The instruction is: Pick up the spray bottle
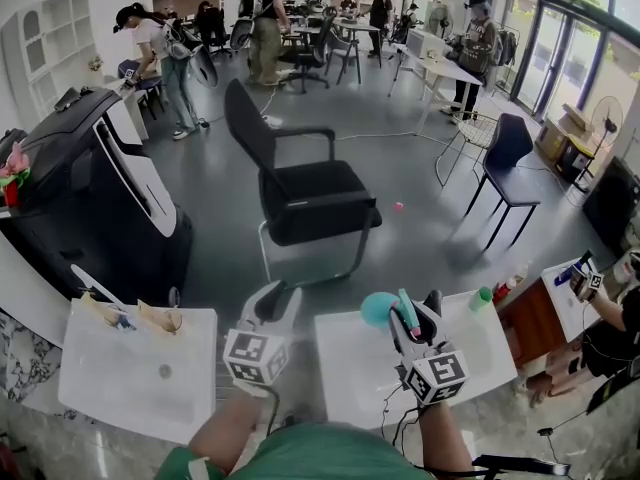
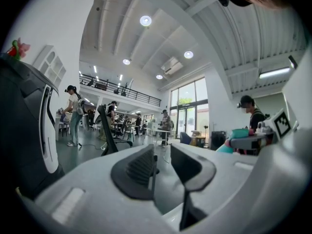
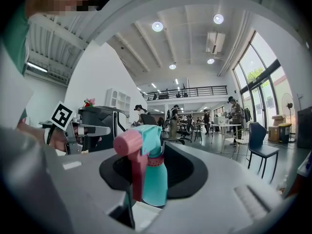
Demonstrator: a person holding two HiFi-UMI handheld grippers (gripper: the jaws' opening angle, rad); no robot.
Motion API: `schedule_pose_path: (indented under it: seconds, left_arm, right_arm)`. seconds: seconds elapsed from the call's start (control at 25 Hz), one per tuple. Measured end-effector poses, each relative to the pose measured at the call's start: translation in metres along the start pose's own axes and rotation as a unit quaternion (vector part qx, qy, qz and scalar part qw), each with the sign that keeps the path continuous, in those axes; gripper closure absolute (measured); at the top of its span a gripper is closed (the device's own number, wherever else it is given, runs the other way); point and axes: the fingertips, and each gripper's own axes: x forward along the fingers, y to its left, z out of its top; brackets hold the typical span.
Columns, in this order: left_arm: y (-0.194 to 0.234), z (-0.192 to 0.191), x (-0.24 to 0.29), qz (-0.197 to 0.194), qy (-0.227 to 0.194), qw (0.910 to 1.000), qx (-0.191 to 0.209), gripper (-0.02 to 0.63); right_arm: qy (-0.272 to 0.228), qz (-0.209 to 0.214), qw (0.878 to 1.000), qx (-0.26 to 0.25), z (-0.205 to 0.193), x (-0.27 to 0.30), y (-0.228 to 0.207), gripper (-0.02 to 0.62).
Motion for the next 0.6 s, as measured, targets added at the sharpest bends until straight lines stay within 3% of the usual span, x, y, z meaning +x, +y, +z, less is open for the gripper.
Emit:
schedule_pose_path:
  seconds: [0.6]
  left_arm:
    - [0.007, -0.009, 0.012, 0.002, 0.005, 1.0000, -0.006, 0.503]
  right_arm:
    - [0.001, 0.000, 1.000, 0.007, -0.007, 0.010, -0.007, 0.463]
